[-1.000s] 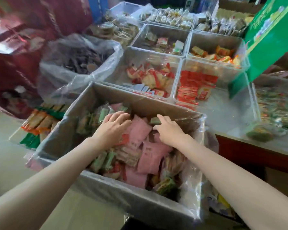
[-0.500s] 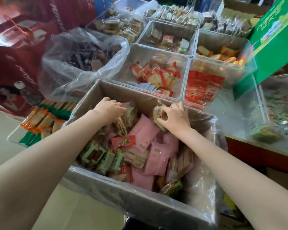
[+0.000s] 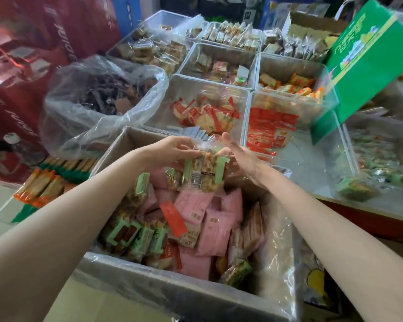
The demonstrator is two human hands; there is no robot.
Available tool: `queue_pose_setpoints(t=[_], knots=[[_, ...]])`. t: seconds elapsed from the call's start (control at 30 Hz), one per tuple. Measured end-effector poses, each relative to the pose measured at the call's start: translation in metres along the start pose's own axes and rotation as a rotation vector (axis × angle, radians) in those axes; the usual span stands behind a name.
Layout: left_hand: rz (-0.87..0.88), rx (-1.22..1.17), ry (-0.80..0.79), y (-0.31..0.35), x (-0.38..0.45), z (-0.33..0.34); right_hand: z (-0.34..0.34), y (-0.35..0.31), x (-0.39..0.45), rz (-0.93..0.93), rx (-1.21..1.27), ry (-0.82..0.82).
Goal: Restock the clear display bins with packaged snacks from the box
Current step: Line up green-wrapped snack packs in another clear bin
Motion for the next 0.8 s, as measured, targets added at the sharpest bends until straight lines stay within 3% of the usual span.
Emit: queue_pose_setpoints(t=[0.1, 0.2, 0.27, 0.43, 0.57, 0.7, 0.8], knots=[[0.016, -0.075, 0.05, -0.006, 0.0, -0.007, -0.025, 0.006, 0.001, 0.004, 0.127, 0.19], [0.125, -0.083, 0.218, 0.001, -0.007, -0.036, -0.055, 0.015, 0.003, -0.033, 0.149, 0.395], [0.156, -0.181, 0.21, 0.005, -0.01, -0.042, -0.064, 0.021, 0.008, -0.055, 0.226, 0.411], [0.159, -0.215, 0.201, 0.008, -0.007, -0.04, -0.053, 0.019, 0.013, -0.075, 0.62, 0.217], [0.21, -0.245, 0.121, 0.01, -0.002, -0.027, -0.065, 0.027, 0.011, 0.007, 0.706, 0.381], [0.257, -0.224, 0.123, 0.014, -0.001, -0.019, -0.074, 0.011, 0.007, -0.102, 0.372, 0.484], [0.257, -0.289, 0.104, 0.015, 0.001, -0.012, -0.05, -0.006, 0.007, -0.183, 0.089, 0.3]])
Point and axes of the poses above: each hand's wrist, its own x-axis towards the middle knuckle, its own z-axis out of the palm, y = z × x, the point moved 9 cm from there along x, towards the middle knuckle, and after that the axes turned 11 degrees about -x, right-handed, at the moved point
